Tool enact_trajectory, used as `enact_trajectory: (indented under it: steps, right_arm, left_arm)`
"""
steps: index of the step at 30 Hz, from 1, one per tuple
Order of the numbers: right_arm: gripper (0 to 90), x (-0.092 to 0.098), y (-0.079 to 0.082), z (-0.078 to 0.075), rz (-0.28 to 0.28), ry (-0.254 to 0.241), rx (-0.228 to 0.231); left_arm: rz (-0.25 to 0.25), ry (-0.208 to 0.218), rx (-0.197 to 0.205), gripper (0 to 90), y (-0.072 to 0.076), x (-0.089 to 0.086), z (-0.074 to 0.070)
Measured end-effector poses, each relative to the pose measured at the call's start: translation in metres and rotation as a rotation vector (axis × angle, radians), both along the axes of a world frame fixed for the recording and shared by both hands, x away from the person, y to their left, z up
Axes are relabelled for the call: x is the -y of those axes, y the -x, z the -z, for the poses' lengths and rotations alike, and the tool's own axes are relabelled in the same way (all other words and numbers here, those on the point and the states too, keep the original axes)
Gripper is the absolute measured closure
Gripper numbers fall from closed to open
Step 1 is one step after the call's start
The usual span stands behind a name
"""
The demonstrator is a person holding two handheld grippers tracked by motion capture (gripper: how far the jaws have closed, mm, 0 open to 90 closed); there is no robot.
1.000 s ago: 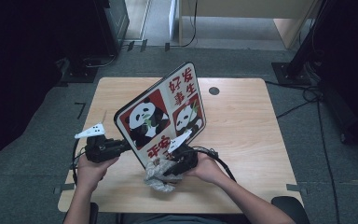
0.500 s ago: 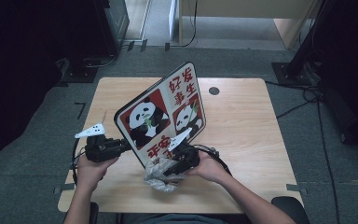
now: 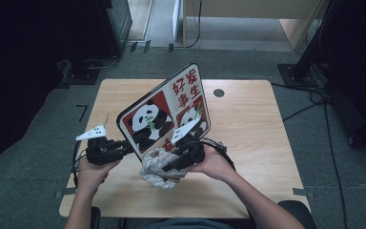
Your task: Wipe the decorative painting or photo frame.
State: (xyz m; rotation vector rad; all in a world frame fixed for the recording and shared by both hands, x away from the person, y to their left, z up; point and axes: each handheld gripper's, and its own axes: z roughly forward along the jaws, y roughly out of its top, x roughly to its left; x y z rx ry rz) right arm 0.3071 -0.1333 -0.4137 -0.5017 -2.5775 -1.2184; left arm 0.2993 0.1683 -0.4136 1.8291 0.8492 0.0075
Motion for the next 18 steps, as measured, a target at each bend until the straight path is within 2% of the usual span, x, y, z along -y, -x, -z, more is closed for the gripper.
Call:
enact_trajectory:
  steps: [9,18]
  right_arm:
    - [64.5,-0.013,-0.004,-0.037,-0.015,-0.019,0.035]
    - [64.5,-0.036,-0.005,-0.074,-0.042,-0.056,0.068]
  left_arm:
    - [-0.013,0.001,-0.003,61.3,-0.001,-0.006,0.002]
    - [-0.028,0.002,-0.004,57.7,0.002,-0.015,0.005]
